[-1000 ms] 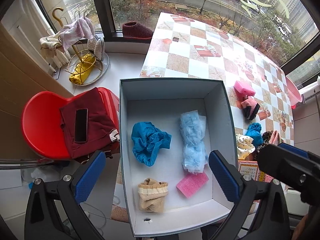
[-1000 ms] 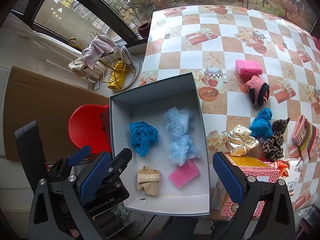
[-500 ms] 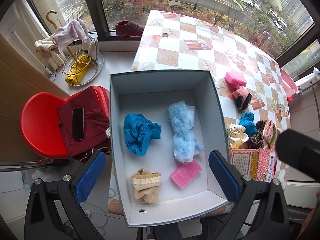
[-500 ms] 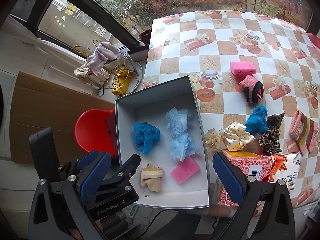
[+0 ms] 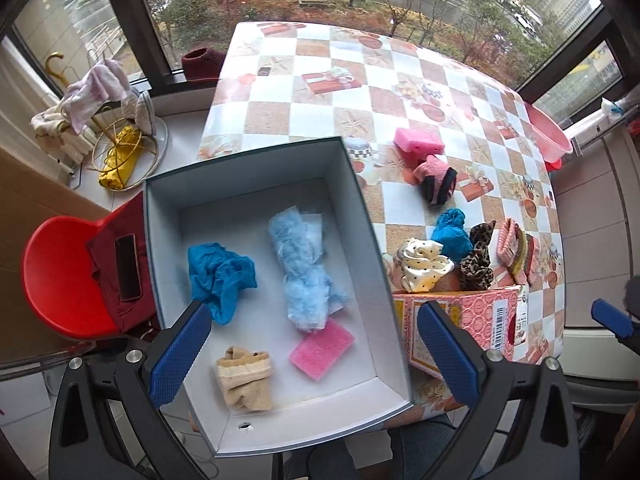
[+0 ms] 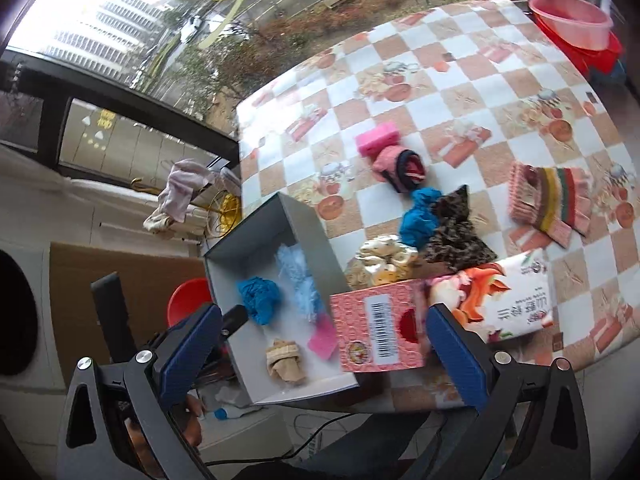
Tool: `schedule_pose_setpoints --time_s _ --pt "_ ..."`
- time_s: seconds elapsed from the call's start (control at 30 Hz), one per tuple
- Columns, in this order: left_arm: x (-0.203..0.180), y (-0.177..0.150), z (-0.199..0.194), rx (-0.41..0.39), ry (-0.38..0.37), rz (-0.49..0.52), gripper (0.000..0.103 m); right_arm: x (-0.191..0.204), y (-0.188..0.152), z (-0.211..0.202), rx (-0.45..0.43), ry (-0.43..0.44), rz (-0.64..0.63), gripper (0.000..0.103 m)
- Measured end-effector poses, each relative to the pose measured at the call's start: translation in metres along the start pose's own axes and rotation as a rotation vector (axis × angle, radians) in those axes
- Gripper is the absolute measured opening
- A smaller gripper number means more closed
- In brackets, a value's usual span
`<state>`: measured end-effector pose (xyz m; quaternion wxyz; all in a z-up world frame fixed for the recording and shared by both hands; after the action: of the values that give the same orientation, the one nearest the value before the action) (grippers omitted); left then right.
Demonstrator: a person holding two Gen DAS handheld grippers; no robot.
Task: Organize soft objects
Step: 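Reach the left tool to the pink sponge while the right tool reaches the striped glove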
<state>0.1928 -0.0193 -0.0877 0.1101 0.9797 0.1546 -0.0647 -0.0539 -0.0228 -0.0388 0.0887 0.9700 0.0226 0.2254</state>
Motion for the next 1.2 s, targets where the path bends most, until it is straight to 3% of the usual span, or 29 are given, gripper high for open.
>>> schedule_pose_setpoints --time_s 0.27,0.5,0.73,0.83,1.0,1.2 --pt "-0.06 0.025 0.016 0.045 -0.002 0.052 0.103 -0.097 -0.016 -0.007 0.017 -0.073 0.212 0.103" --pt "-0.122 0.067 0.05 0.108 0.016 0.04 0.103 -0.156 -0.025 0.003 0.075 -0.074 0.296 0.103" --pt "-0.168 0.103 0.107 0.191 0.084 0.002 0.103 -0.211 -0.006 0.022 0.148 -0.128 0.31 0.103" --pt "-0.18 0.118 0.132 0.202 0.117 -0.013 0.103 -0.226 0.012 0.035 0.181 -0.182 0.22 0.103" --pt "-0.19 0.141 0.17 0.218 0.157 -0.043 0.103 -0.228 0.04 0.064 0.254 -0.288 -0.136 0.103" --pt "-0.185 0.155 0.21 0.233 0.211 -0.1 0.103 -0.228 0.05 0.099 0.327 -0.319 -0.443 0.103"
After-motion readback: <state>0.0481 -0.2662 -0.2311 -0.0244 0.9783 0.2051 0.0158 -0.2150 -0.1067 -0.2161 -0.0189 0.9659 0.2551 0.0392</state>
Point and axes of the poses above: each gripper's, at about its wrist camera, not at the fingertips, and z roughly the way its jaws point, x to its left, y to its top, the point moved 2 cm from there along z, roughly the way its jaws point, and after that the axes turned 10 degrees about -z, right-handed, at the moved point
